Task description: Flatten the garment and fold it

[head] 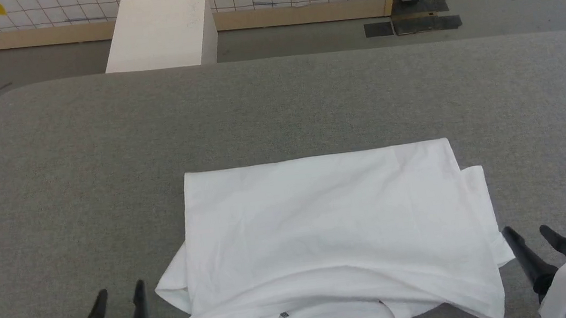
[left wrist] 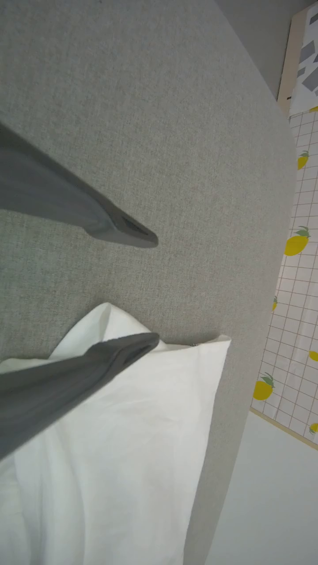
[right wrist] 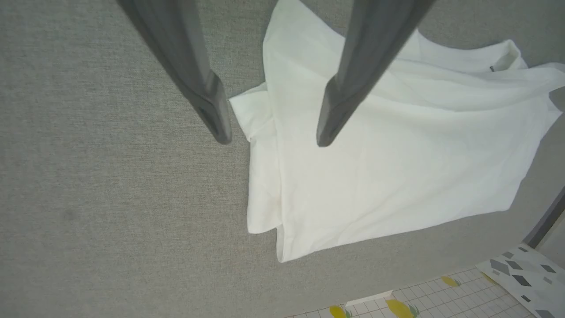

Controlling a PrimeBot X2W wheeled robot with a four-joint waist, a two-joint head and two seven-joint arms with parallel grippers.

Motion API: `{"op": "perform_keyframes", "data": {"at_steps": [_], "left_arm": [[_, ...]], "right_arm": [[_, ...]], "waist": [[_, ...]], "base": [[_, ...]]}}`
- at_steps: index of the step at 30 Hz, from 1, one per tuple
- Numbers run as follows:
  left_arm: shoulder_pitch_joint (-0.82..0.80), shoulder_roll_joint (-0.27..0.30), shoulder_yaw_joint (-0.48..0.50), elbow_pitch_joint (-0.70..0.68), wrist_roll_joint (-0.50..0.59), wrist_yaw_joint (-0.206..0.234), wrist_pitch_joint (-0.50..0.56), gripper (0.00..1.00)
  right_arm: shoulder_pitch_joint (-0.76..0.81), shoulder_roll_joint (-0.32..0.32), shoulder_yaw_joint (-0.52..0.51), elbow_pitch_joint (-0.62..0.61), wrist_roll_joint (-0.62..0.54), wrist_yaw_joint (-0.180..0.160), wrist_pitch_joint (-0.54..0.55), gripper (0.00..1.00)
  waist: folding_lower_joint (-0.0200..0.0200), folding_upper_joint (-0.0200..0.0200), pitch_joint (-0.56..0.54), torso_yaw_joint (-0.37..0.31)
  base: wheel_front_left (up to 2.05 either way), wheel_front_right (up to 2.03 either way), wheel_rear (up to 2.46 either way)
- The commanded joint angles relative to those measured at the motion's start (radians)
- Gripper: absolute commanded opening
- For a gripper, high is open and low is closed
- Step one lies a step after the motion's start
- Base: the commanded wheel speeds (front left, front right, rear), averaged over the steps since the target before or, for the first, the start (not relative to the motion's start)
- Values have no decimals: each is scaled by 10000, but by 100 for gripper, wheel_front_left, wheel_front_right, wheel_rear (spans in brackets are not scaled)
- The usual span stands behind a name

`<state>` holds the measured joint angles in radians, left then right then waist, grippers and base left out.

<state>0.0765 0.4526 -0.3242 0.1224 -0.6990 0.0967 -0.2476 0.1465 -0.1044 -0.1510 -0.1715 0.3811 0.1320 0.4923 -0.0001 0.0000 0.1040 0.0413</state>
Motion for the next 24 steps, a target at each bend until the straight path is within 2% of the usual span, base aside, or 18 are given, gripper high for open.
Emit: {"op": "perform_keyframes", "data": {"at_steps": [1, 5, 8, 14, 19, 20, 24], "left_arm": [[24, -90, 193, -114, 186, 75, -82, 100], [-405, -518, 917, -564, 778, 134, -133, 100], [-731, -1092, 1518, -888, 1354, 19, -137, 100], [-1178, -2041, 2186, -793, 2253, -541, -139, 100], [-1422, -2574, 2598, -454, 2754, -1005, -140, 100], [-1519, -2835, 2827, -277, 3028, -1246, -140, 100], [-1566, -3078, 3022, -74, 3340, -1507, -140, 100]], "right_arm": [[-121, 90, -119, -76, 96, -13, -57, 100], [-753, 370, -613, 295, 771, -13, -286, 100], [-1322, 471, -897, 1042, 1077, -13, -408, 100], [-2350, 534, -1169, 3206, 1327, -13, 44, 100], [-3080, 539, -1245, 4828, 1262, -13, 571, 100], [-3411, 539, -1123, 5555, 1324, -13, 840, 100], [-3602, 540, -888, 6181, 1236, -13, 1235, 100]], "waist": [[1, 0, -35, 55], [1, 0, -28, 153], [1, 0, 11, 211], [1, 0, 118, 305], [1, 0, 226, 364], [1, 0, 264, 395], [1, 0, 254, 422]], "base": [[0, 0, 0], [0, 0, 0], [0, 0, 0], [0, 0, 0], [0, 0, 0], [0, 0, 0], [0, 0, 0]]}}
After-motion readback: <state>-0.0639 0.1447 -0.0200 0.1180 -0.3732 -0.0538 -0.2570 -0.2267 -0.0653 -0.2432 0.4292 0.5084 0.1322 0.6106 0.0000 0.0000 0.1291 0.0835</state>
